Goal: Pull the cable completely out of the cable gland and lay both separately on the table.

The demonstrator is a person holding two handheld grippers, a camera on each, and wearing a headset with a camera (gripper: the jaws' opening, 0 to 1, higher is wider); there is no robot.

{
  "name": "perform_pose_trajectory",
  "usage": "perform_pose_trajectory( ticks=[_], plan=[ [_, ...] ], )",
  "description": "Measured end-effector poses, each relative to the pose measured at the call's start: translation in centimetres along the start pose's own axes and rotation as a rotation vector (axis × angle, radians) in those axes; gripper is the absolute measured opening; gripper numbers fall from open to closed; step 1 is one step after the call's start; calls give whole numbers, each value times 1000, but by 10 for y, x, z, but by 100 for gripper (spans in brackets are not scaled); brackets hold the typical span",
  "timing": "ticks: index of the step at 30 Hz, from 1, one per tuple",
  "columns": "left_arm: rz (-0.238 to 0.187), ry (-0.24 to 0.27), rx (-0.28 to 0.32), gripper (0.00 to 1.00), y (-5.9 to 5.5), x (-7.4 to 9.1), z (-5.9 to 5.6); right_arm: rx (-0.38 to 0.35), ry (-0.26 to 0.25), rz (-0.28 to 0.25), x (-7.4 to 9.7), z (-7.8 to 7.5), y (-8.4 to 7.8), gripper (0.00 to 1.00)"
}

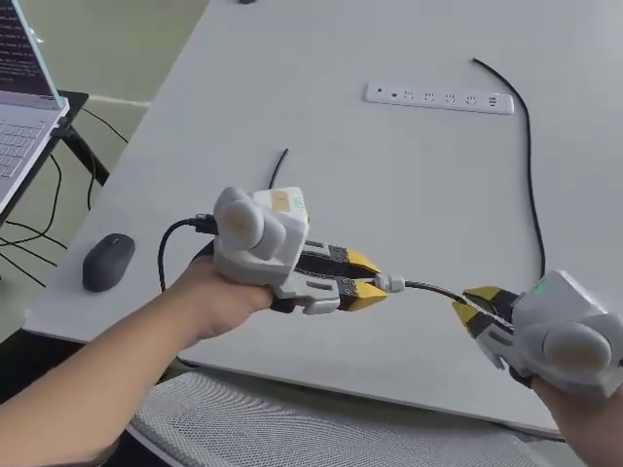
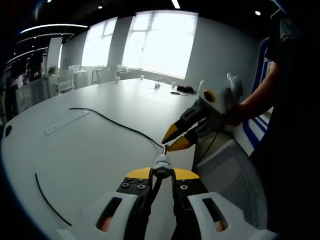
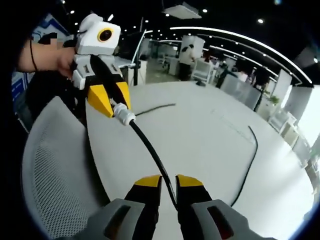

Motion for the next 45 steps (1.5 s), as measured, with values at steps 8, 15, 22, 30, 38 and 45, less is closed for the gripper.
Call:
perform_pose_trajectory(
  ticks=[8,15,22,30,38,45],
  plan=[
    [2,5,-9,15,1,-1,-4,253,15,-35,-5,32,29,8],
    [7,0,-17,15,1,-2,-5,309,7,-36,-9,39,35,7],
    [13,-7,-17,15,-2,-3,-4,297,21,-33,-11,39,35,2],
    [13,-11,-23,15,-2,-4,-5,248,20,-32,-10,38,33,1],
    [6,-11,-32,15,-1,-4,-3,204,8,-35,-9,34,31,1],
    [-3,-6,-38,15,0,-2,-3,71,-2,-35,-10,25,21,0]
  ],
)
Point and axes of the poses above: the centre of the closed fingertips' face, and the gripper's own axes: x roughly backward along the fingers, z roughly to its left, y roughly out of its top, the point moved 7 cm from there along x, roughly backward along the fingers, and after that the axes turned 6 degrees about -x, right-handed, at the moved point
